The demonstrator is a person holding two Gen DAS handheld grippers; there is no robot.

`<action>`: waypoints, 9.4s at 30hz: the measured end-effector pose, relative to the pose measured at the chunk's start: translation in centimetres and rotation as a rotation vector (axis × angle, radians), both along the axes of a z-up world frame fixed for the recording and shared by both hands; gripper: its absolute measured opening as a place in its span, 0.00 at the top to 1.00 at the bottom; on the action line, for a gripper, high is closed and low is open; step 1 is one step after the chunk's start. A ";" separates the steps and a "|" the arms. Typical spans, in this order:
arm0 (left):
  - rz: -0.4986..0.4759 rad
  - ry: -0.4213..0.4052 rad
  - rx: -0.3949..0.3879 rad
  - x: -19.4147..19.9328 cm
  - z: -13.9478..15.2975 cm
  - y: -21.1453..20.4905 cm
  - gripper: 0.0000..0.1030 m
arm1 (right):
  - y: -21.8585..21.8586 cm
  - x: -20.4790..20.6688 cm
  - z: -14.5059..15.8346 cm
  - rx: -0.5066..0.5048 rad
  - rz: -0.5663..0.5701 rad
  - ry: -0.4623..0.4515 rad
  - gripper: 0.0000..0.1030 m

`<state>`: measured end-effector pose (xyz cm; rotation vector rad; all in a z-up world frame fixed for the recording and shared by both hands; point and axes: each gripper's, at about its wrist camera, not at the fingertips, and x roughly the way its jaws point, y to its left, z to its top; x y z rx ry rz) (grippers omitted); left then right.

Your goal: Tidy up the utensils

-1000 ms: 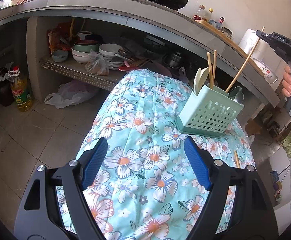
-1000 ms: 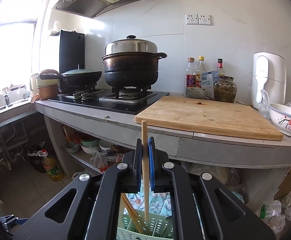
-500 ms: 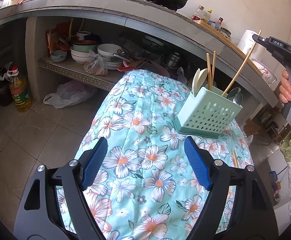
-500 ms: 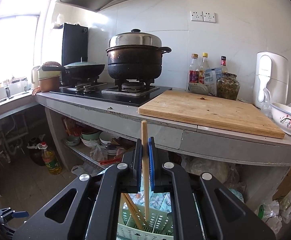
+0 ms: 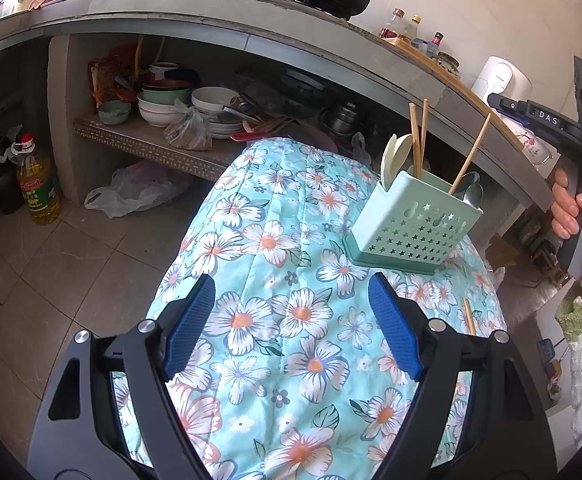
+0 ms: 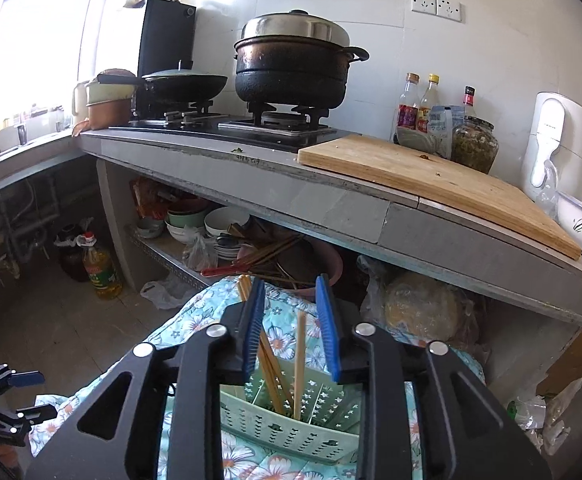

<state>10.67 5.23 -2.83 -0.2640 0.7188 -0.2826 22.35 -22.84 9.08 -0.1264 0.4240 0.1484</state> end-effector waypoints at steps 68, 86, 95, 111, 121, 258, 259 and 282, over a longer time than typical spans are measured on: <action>-0.578 0.276 0.136 -1.2 -7.0 -25.1 0.34 | -18.4 -19.5 -28.7 0.971 -0.242 0.474 0.95; -0.726 0.389 0.211 -1.2 -10.6 -34.0 0.89 | -19.7 -21.3 -28.5 0.928 -0.290 0.474 0.94; -0.659 0.422 0.135 -1.0 -10.2 -31.1 0.94 | -17.7 -18.9 -27.0 0.762 -0.271 0.504 0.77; -0.427 0.423 0.031 -0.9 -9.2 -18.5 0.95 | -14.3 -17.0 -27.2 0.641 -0.256 0.574 0.94; -0.302 0.435 -0.029 -1.6 -9.7 -12.4 0.95 | -9.6 -17.5 -26.9 0.632 -0.111 0.664 0.94; -0.241 -0.170 0.388 -1.7 8.2 -17.5 0.95 | -9.8 -16.8 -10.2 0.523 -0.048 0.219 0.94; -0.241 -0.170 0.388 -1.7 8.2 -17.5 0.95 | -9.8 -16.8 -10.2 0.523 -0.048 0.220 0.94; -0.241 -0.171 0.387 -1.6 8.2 -17.5 0.95 | -10.1 -16.8 -9.9 0.531 -0.043 0.214 0.94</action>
